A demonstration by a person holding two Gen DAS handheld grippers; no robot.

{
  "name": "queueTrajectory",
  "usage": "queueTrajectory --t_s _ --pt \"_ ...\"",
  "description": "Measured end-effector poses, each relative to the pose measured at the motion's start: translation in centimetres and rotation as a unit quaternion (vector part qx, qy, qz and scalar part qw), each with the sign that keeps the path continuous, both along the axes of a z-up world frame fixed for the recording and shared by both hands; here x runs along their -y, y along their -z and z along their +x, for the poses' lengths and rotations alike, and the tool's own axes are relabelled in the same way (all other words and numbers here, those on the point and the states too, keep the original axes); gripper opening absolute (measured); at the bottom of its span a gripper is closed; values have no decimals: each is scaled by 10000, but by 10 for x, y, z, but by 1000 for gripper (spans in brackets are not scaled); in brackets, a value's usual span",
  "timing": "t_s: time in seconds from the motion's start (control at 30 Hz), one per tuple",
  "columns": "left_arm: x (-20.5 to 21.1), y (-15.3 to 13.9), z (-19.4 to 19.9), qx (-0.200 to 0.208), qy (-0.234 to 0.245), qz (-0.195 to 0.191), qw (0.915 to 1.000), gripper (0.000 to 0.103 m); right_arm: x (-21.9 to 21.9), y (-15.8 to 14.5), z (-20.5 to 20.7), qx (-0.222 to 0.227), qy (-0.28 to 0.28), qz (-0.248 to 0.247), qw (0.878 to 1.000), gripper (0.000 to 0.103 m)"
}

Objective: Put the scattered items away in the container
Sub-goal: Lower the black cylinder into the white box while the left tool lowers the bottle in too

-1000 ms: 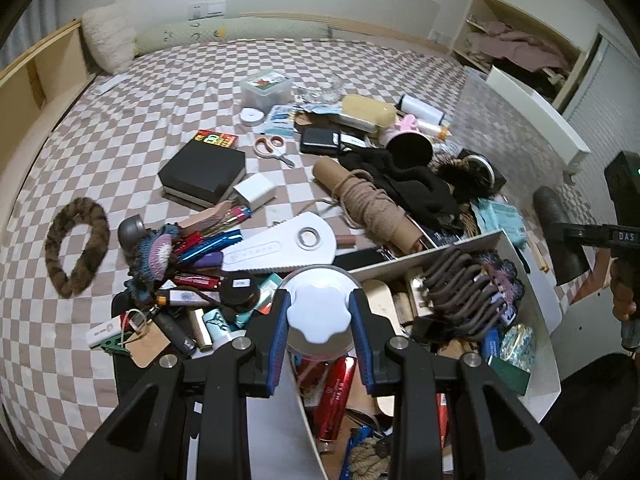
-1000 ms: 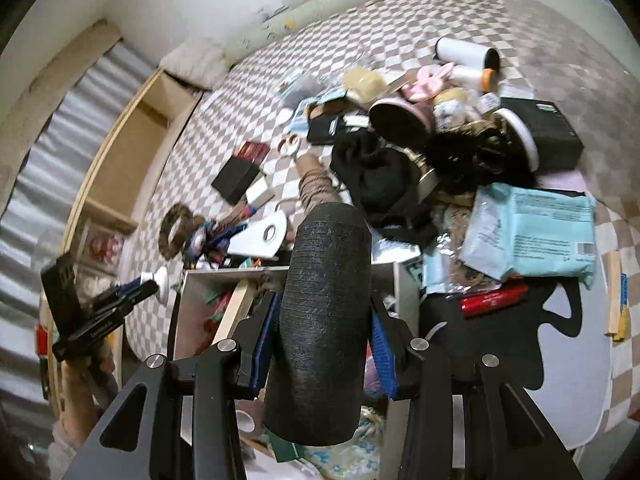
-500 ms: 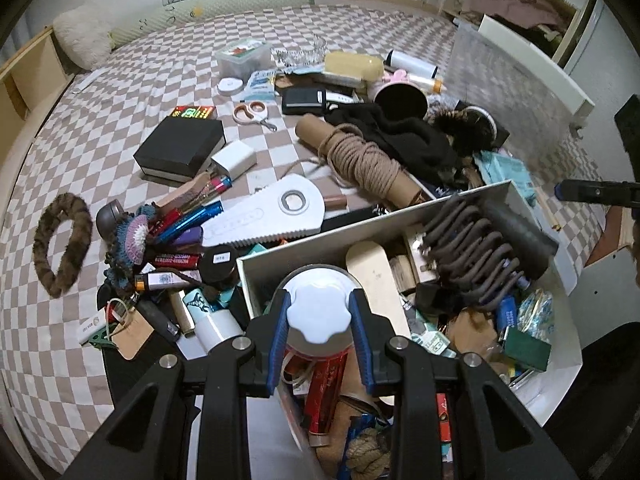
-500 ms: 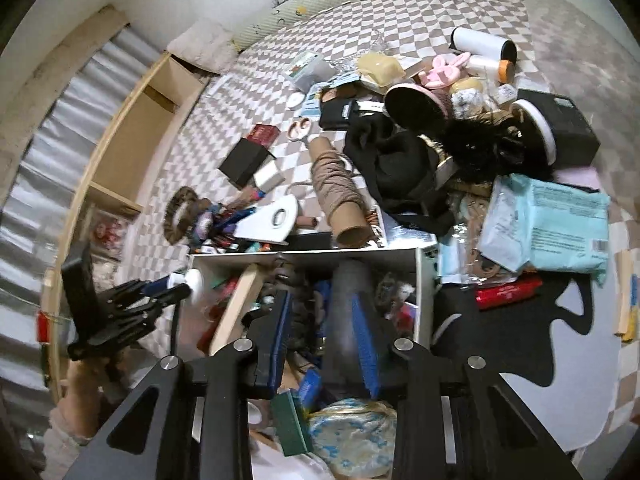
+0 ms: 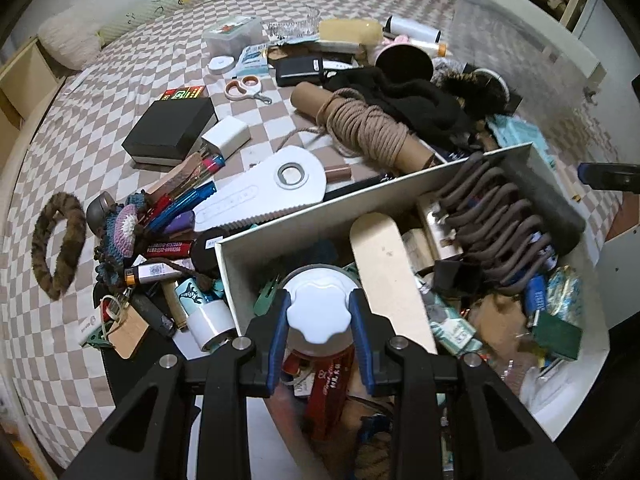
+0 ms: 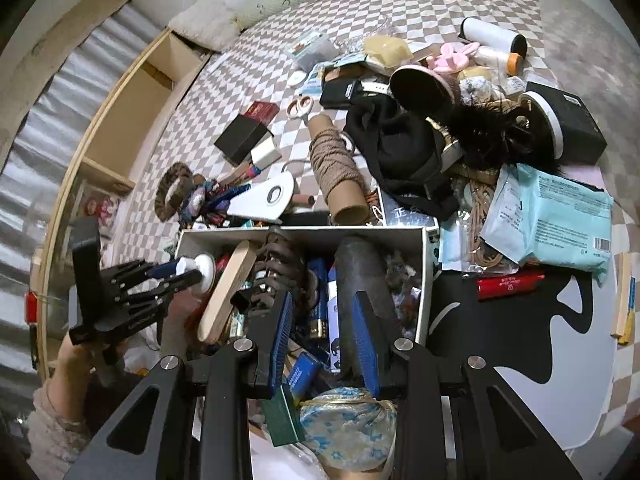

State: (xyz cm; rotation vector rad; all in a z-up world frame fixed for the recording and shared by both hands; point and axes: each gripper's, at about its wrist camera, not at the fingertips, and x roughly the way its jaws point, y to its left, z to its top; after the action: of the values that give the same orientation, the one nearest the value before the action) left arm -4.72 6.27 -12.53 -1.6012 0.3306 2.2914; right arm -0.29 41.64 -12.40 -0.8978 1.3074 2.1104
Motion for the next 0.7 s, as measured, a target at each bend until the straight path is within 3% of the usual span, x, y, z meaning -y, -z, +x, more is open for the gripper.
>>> queueTrajectory --t_s 0.33,0.53,0.7 --pt "-1 7 0 131 47 -56 9999 30 8 2 -14 168 -281 37 9995 32" --pt "-1 1 3 117 71 120 9998 63 11 4 -19 328 -377 80 9987 32" --pt "2 -8 5 77 84 370 9992 64 12 6 -23 459 -421 133 9980 32"
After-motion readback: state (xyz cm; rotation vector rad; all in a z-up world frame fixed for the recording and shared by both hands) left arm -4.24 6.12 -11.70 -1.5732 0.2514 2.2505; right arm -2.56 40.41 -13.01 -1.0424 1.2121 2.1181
